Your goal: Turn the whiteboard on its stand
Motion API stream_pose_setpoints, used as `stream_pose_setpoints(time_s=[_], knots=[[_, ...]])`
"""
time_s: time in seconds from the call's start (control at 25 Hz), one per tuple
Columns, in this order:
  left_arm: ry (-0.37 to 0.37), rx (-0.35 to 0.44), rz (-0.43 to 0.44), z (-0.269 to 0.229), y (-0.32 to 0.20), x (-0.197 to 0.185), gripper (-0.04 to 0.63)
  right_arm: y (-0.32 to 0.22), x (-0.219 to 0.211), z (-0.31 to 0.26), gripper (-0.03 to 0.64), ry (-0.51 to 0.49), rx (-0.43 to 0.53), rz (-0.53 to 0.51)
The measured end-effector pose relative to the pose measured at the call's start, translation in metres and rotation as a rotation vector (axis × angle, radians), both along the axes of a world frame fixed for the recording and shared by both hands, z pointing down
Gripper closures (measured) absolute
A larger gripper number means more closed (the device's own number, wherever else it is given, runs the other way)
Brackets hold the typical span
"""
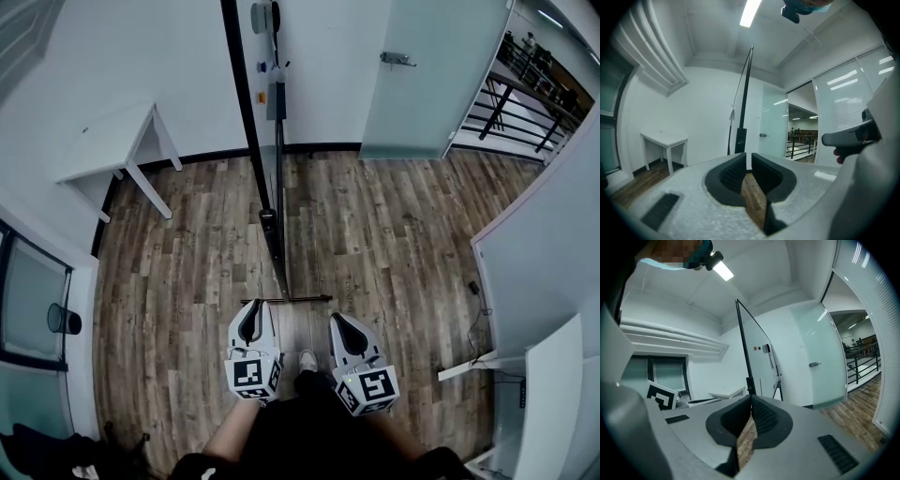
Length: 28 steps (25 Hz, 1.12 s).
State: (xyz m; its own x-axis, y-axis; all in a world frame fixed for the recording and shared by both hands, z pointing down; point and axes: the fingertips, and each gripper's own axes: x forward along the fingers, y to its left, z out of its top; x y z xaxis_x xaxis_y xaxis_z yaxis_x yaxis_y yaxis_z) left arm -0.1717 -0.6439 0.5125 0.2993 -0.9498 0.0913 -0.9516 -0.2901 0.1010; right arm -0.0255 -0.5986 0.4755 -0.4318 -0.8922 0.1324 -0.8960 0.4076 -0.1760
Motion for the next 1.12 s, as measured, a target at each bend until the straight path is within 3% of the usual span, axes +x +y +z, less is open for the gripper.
stream_pose_setpoints(time_s=[0.08, 0.16, 0.4, 1.12], knots=[[-0.004, -0.016, 0.005, 0.007, -0.018, 0.006, 0.55, -0.014, 0.004, 0.003, 0.603, -0.001, -0.001, -0.007], [-0.009, -0.032, 0.011, 0.014, -0.036, 0.011, 0.481, -0.028, 0.007, 0.005, 0.603, -0.005, -0.001, -0.014], [-0.042, -0.075, 0.003, 0.037, -0.088, 0.018, 0.433, -0.066, 0.007, 0.012, 0.603, -0.012, -0.023, -0.036], [-0.123, -0.183, -0.042, 0.103, -0.182, 0.018, 0.385, -0.128, 0.015, 0.033, 0.603, -0.008, -0.064, -0.05]])
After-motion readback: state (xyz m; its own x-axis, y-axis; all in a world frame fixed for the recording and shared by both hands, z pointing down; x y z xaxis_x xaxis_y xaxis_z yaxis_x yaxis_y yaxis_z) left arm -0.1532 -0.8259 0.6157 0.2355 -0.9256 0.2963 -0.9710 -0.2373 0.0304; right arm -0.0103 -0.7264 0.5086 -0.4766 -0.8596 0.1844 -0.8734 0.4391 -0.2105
